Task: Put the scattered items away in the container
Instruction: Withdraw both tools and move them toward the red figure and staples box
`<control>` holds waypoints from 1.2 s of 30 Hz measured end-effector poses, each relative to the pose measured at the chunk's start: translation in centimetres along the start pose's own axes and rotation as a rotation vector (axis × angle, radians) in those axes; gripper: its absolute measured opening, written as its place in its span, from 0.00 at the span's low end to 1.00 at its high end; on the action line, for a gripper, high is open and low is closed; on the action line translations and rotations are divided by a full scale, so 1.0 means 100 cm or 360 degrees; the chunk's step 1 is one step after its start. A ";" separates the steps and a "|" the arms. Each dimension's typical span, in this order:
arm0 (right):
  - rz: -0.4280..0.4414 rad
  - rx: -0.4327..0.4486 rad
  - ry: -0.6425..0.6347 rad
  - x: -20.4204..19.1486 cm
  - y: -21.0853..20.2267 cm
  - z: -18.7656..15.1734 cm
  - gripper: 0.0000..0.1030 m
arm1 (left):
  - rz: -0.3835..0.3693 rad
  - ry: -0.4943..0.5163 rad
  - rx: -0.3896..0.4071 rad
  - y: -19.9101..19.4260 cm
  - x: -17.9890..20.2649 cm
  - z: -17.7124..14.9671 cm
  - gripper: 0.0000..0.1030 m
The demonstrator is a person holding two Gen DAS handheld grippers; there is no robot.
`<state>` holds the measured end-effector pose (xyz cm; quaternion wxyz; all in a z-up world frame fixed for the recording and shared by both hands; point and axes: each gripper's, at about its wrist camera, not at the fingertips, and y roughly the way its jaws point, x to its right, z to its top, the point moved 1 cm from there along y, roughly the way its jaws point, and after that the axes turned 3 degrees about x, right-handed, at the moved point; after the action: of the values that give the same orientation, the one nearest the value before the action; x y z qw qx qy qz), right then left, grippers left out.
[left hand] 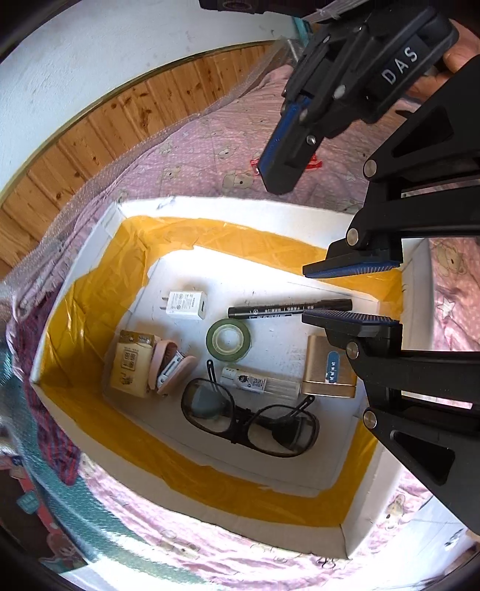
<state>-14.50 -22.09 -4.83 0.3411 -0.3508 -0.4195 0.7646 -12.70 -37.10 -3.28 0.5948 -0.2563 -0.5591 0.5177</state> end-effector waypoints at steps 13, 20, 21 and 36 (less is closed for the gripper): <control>0.0061 0.0060 0.0155 0.009 -0.026 -0.042 0.18 | 0.0069 0.0262 0.0155 -0.033 0.033 -0.023 0.18; 0.0057 0.0080 0.0261 0.025 -0.037 -0.066 0.19 | 0.0063 0.0390 0.0201 -0.040 0.055 -0.033 0.18; 0.0056 0.0083 0.0276 0.027 -0.039 -0.070 0.19 | 0.0061 0.0404 0.0205 -0.041 0.058 -0.035 0.18; 0.0050 0.0113 0.0535 0.069 -0.055 -0.123 0.19 | 0.0017 0.0629 0.0167 -0.035 0.102 -0.061 0.18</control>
<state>-6.71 -9.23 -6.71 0.4066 -0.4678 -0.3237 0.7148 -7.48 -27.39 2.35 0.7026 -0.3245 -0.4026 0.4888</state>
